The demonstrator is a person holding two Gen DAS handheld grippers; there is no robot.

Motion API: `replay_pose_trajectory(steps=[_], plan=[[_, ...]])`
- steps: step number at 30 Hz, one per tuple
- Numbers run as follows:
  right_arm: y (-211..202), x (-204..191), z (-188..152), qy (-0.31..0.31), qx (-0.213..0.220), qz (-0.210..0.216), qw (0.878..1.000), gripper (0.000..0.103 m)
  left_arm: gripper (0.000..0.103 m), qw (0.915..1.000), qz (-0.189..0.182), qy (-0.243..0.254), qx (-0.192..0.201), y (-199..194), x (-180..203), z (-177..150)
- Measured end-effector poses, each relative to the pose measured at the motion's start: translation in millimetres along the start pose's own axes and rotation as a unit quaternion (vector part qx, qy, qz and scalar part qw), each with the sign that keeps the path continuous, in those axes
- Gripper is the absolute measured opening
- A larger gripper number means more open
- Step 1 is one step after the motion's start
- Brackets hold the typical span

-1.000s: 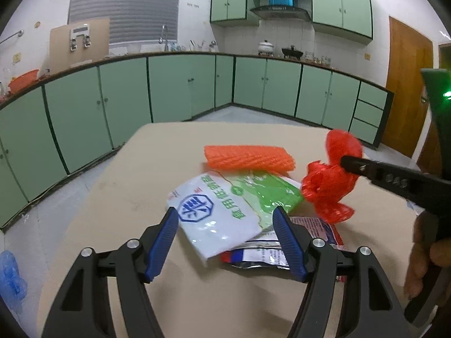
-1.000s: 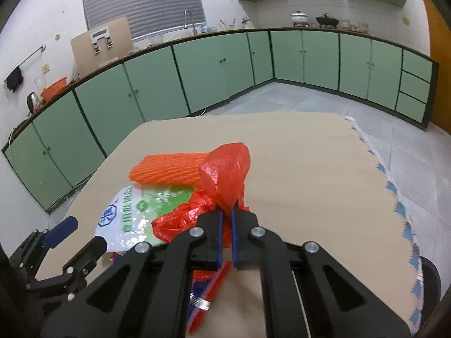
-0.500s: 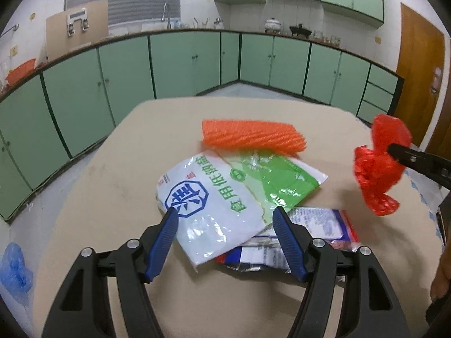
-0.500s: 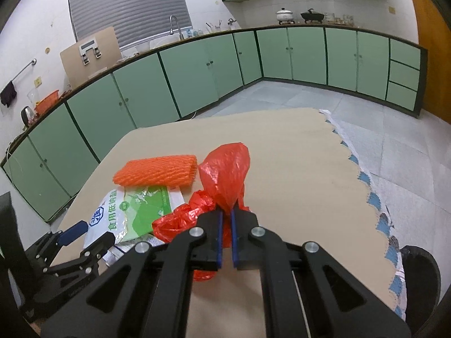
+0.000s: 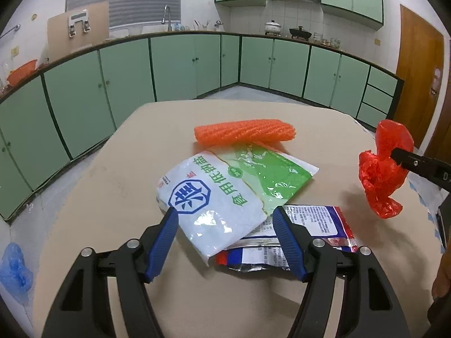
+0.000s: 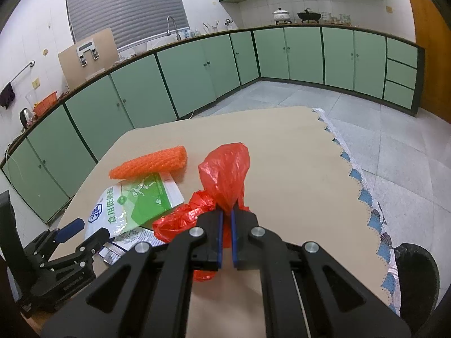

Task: Collect trash
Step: 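Grasp the white salt bag with the left gripper while the right gripper holds the red bag, then carry the salt bag and red bag over the black bin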

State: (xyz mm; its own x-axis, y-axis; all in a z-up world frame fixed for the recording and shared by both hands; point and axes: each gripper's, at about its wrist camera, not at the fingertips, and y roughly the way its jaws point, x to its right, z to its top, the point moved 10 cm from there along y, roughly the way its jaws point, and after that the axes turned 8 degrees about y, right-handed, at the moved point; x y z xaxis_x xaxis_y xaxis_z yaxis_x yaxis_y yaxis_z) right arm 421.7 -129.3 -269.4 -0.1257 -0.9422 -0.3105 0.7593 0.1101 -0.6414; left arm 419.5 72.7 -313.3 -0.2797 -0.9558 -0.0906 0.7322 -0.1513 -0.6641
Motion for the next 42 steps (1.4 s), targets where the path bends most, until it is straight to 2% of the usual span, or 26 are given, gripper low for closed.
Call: replay_pose_trajectory(steps=[7,10,11,15,19,20,21,22,24,26,27,29,32,39,42], plan=[[-9,10,1,0.001,0.003,-0.003,1.000,0.004,0.068,0.9998,-0.001,-0.018,-0.006,3,-7,0],[-8,12,0,0.003,-0.001,-0.002,1.000,0.004,0.054,0.9998,0.005,-0.016,-0.012,6,-9,-1],[-6,11,-2,0.002,-0.003,-0.001,1.000,0.004,0.053,0.9997,0.006,-0.017,-0.014,7,-10,-1],[-2,4,-3,-0.007,-0.007,0.005,1.000,0.004,0.053,0.9991,-0.005,-0.022,-0.036,16,-10,-6],[1,0,0,-0.013,-0.007,0.013,1.000,0.004,0.063,0.9985,0.000,-0.015,-0.053,22,-8,-11],[1,0,0,-0.013,-0.007,0.014,1.000,0.004,0.062,0.9982,0.001,-0.015,-0.058,25,-8,-12],[2,0,1,-0.014,-0.007,0.015,1.000,0.004,0.060,0.9976,0.002,-0.017,-0.068,28,-9,-15],[2,1,1,-0.015,-0.007,0.016,1.000,0.004,0.049,0.9970,0.004,-0.021,-0.074,31,-11,-16],[3,4,1,-0.013,-0.008,0.016,1.000,0.004,0.036,0.9971,0.005,-0.025,-0.071,31,-13,-15],[4,5,1,-0.012,-0.010,0.017,1.000,0.004,0.011,0.9976,-0.001,-0.021,-0.065,29,-10,-15],[4,6,1,-0.013,-0.010,0.018,1.000,0.004,0.006,0.9979,0.000,-0.018,-0.062,27,-9,-14],[4,7,1,-0.012,-0.011,0.019,1.000,0.004,0.001,0.9986,-0.001,-0.017,-0.051,22,-8,-12],[3,7,1,-0.011,-0.011,0.021,1.000,0.004,0.000,0.9993,-0.001,-0.025,-0.027,13,-11,-7],[-2,13,2,-0.005,-0.010,0.022,1.000,0.004,0.000,0.9994,-0.019,-0.025,-0.013,-2,1,-9],[-8,14,6,-0.006,-0.005,0.023,1.000,0.004,0.000,0.9996,-0.015,-0.022,-0.011,-10,8,-14]])
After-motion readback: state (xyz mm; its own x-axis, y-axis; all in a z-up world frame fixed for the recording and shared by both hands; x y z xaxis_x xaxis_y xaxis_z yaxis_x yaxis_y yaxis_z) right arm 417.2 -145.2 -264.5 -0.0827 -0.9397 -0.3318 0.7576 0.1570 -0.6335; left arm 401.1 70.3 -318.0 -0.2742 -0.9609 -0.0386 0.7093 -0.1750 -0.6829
